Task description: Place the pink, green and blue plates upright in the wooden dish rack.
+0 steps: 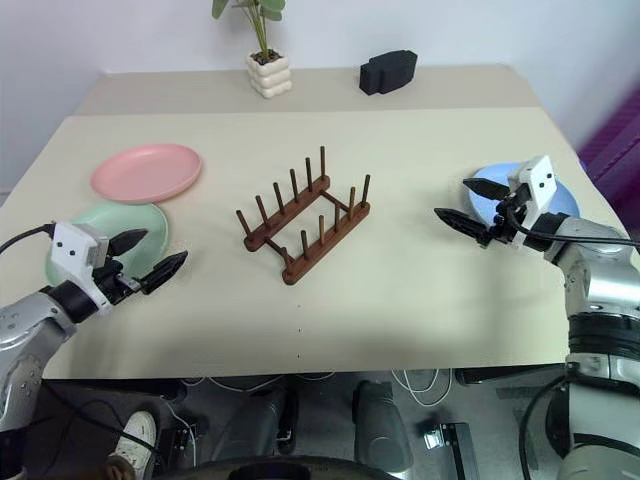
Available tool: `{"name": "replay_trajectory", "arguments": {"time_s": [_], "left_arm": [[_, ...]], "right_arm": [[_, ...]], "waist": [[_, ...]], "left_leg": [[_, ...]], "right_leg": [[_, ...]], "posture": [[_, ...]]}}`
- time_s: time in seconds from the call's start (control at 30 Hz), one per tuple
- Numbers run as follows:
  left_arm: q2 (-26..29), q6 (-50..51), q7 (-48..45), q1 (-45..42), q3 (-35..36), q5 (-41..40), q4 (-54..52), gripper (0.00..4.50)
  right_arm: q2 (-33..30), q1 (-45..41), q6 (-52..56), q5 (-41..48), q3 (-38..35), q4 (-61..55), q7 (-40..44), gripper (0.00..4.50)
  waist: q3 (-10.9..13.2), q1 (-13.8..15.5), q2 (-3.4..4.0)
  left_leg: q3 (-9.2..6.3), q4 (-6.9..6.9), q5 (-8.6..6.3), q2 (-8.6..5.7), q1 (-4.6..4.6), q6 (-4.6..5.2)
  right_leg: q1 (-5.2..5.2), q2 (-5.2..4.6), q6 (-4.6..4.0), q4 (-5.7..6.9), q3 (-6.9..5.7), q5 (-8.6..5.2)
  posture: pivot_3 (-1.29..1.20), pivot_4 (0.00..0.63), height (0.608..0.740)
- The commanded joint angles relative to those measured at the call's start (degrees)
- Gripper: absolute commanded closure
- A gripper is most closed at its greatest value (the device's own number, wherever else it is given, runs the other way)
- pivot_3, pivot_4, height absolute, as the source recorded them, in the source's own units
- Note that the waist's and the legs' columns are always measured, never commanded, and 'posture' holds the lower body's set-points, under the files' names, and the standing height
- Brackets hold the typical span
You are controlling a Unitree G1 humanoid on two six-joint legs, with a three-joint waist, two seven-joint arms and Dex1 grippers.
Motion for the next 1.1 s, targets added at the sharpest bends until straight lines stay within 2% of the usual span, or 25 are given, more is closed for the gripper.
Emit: {"name": "replay_trajectory", "arguments": {"time_s": [0.03,0.43,0.6,0.7,0.8,0.87,1.1], "left_arm": [[0.9,-1.1,-0.4,-0.5,1.9,-0.1,-0.3,0.0],[0.8,-0.5,-1.7,0.0,0.2,-0.5,-0.9,0.0],[1.6,0.6,-7.1,2.5,-3.8,-2.2,-3.8,0.0],[1.7,1.7,-9.2,1.8,-8.4,-2.5,-5.6,0.0],[1.9,2.0,-8.9,-2.5,-16.4,2.5,-4.9,0.0],[2.0,1.9,-8.8,-4.5,-19.2,4.5,-3.7,0.0],[-2.4,2.5,-7.9,-12.7,-29.1,8.9,0.9,0.0]], "right_arm": [[-0.7,0.9,-0.3,0.9,-1.7,-3.3,-0.4,0.05],[0.8,3.3,-1.1,0.3,-1.1,-6.6,-3.2,0.05],[1.4,4.1,-0.2,0.4,-0.7,-9.1,-4.3,0.05],[1.3,5.4,0.8,0.9,-1.1,-11.4,-4.9,0.05],[0.6,7.9,3.0,1.6,-1.2,-15.1,-4.7,0.05],[0.3,9.7,3.9,1.4,-1.1,-17.7,-4.9,0.05],[2.2,17.4,6.7,2.5,-2.1,-27.6,-8.7,0.05]], "waist": [[0.0,0.0,0.0],[0.0,0.0,0.0],[0.0,0.0,0.0],[0.0,0.2,0.0],[0.0,0.4,0.0],[0.0,0.2,0.0],[0.0,0.1,0.01]], "left_leg": [[0.0,0.0,0.0,0.0,0.0,0.0],[0.01,0.01,0.0,0.0,0.0,0.0],[0.01,0.02,0.0,0.0,-0.01,0.0],[0.01,0.02,0.0,0.01,-0.01,0.0],[-0.02,0.06,0.0,0.0,-0.01,0.0],[-0.09,0.13,0.0,-0.01,-0.01,0.0],[-0.08,0.12,0.0,-0.01,0.02,0.01]], "right_leg": [[0.0,0.0,0.0,0.0,0.0,0.0],[0.0,0.0,0.01,0.01,0.0,0.01],[0.0,0.0,0.0,0.01,0.01,0.0],[0.0,0.0,0.0,0.01,0.0,0.0],[0.05,0.0,0.0,0.01,0.0,0.0],[0.12,0.02,0.0,0.01,-0.05,0.0],[0.13,0.04,0.02,0.04,-0.04,0.01]], "posture": [[0.0,0.15,0.733],[0.0,0.15,0.733],[0.0,0.15,0.733],[0.0,0.15,0.733],[0.0,0.15,0.733],[0.0,0.15,0.733],[0.0,0.15,0.733]]}}
